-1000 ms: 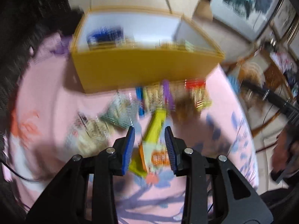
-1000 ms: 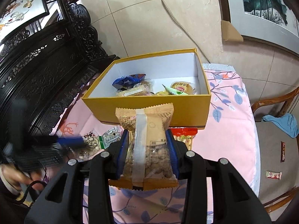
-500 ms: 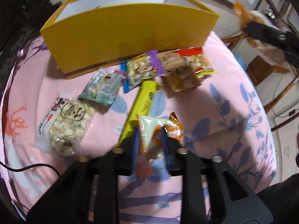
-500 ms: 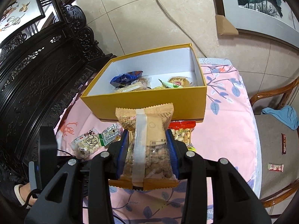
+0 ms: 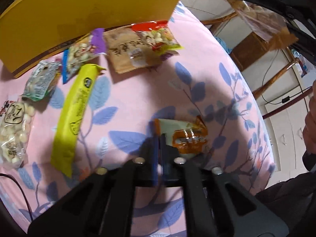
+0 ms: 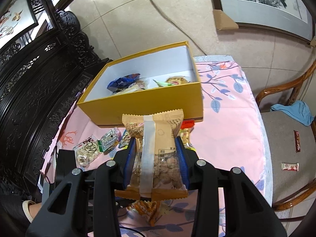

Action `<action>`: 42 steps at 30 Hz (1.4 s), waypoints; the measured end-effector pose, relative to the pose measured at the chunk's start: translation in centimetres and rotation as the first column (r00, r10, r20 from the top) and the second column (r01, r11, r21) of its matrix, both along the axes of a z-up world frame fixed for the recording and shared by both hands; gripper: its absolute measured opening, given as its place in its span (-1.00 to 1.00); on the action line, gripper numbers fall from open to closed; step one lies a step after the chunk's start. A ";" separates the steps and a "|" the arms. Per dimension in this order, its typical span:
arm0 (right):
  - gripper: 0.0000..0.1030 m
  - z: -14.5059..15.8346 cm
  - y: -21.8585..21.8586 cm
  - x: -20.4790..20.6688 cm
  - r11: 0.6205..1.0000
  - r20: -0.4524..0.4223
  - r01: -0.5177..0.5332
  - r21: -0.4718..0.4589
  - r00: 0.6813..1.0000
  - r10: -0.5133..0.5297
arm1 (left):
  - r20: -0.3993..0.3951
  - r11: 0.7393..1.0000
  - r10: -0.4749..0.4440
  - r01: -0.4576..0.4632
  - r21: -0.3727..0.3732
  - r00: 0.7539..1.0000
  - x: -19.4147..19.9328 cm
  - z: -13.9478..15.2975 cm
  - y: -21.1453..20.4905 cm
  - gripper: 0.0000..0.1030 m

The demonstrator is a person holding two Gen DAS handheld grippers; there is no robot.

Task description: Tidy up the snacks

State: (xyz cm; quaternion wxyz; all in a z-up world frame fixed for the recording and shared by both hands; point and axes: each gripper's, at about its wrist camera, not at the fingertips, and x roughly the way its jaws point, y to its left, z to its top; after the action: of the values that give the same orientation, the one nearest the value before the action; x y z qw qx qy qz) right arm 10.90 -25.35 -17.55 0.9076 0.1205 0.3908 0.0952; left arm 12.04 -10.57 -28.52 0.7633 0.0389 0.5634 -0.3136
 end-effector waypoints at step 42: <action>-0.22 2.7 -0.7 0.6 0.999 0.057 -0.017 0.028 0.998 0.015 | 0.265 0.967 0.255 -0.240 -0.088 0.930 3.2 14.0 5.4 -0.17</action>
State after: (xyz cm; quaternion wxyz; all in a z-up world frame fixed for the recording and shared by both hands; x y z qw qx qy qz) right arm 11.51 -26.03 -14.83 0.9157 0.1275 0.3646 0.1113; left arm 15.21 -5.22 -14.49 0.8681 -0.0103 0.4440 -0.2216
